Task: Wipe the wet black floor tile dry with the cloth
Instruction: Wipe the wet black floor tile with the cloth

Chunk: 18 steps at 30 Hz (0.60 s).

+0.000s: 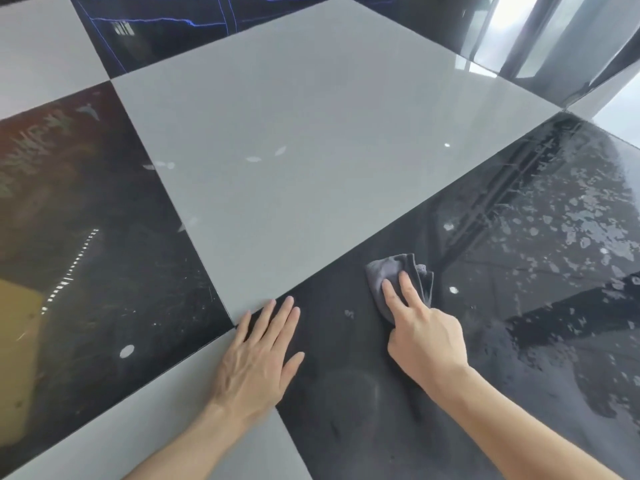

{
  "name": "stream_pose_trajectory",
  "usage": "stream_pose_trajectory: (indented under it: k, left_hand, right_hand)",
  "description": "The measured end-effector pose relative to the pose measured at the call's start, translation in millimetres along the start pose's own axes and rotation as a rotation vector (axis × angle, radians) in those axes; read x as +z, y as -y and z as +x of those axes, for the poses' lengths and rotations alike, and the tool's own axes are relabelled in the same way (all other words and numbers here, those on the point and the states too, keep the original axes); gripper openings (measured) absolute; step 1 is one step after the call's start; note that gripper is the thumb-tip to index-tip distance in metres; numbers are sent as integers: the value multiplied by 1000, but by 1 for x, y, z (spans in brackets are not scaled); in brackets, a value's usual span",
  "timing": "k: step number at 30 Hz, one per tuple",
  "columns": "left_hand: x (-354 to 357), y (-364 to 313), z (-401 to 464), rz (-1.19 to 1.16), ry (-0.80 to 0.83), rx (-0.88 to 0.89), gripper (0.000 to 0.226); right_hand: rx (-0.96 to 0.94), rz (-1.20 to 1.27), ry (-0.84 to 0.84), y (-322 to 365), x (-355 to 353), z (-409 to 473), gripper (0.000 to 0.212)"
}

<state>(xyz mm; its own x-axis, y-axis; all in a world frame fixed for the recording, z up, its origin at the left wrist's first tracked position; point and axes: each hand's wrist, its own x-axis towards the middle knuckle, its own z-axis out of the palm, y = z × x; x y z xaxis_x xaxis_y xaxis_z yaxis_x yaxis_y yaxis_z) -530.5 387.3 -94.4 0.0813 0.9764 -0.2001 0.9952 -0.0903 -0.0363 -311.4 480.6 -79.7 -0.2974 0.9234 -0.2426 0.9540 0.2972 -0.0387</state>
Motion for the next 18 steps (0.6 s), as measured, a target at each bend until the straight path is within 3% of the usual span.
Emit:
stream_pose_trajectory:
  k: [9, 18]
  left_hand:
    - [8, 40, -22, -18, -59, -123, 59]
    - [-4, 28, -20, -34, -47, -174, 69]
  right_hand:
    - [21, 66, -30, 13, -13, 62, 71]
    - [-88, 20, 73, 33, -3, -9, 76]
